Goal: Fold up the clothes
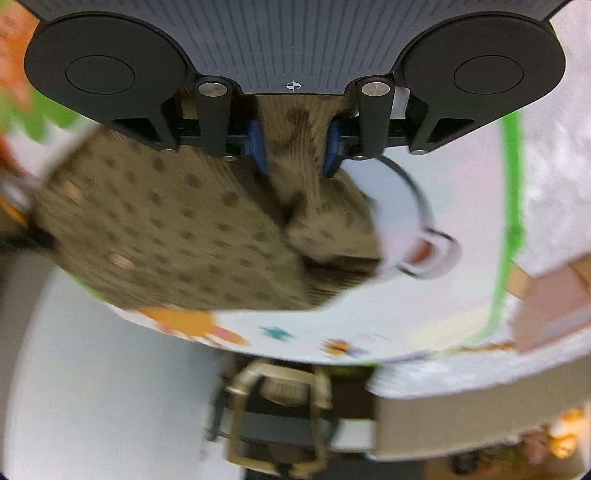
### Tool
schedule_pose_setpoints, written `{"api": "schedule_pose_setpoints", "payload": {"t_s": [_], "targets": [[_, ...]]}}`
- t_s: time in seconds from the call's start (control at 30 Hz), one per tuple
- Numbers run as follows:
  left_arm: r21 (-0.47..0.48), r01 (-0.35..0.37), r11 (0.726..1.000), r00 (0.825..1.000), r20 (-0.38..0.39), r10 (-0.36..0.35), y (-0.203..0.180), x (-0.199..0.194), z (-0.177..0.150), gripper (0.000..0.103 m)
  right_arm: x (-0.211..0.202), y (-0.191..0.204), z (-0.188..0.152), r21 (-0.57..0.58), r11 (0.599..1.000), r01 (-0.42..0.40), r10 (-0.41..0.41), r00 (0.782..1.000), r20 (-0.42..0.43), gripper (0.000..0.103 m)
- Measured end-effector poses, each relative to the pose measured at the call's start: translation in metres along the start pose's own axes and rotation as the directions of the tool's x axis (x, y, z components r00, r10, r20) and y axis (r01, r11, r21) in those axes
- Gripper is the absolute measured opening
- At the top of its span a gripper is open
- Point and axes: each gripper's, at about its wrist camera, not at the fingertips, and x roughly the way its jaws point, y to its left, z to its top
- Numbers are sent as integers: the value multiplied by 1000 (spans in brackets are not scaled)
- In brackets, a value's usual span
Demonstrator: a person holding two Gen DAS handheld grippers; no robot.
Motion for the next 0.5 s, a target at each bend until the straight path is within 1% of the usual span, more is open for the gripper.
{"api": "schedule_pose_setpoints", "payload": {"t_s": [0.07,0.13,0.17,0.2,0.23,0.27,0.3,0.37,0.43,0.47,0.5], "targets": [[29,100,995,995,-32,-99,-21,-10,-12,32,5,-9,8,-10,998,62,-62,998,5,18],[48,203,978,978,-65,-200,-38,-19,-23,35,0,-15,12,-15,995,102,-102,994,26,18],[43,240,970,969,-75,-236,-41,-24,-27,48,-4,-18,12,-17,993,119,-119,992,39,20],[31,266,964,962,-80,-263,-41,-27,-29,57,-11,-18,12,-25,991,128,-126,990,58,27],[18,291,956,954,-85,-289,-40,-31,-31,60,-20,-16,9,-39,991,131,-127,989,81,32],[6,317,949,945,-90,-315,-40,-35,-34,65,-29,-14,7,-53,990,133,-127,986,104,46],[-23,326,945,942,-82,-327,-35,-38,-33,76,-39,-10,4,-72,990,125,-115,985,126,60],[-102,323,941,943,-50,-329,-19,-41,-30,87,-60,4,-7,-124,990,74,-55,986,155,69],[-199,305,931,948,-33,-317,-3,-40,-26,87,-78,20,-17,-167,986,9,19,986,163,77],[-249,294,923,951,-26,-310,6,-39,-23,88,-85,30,-22,-181,983,-38,67,986,155,83],[-289,294,911,949,-25,-314,10,-37,-22,88,-91,40,-29,-204,975,-87,117,983,142,85]]}}
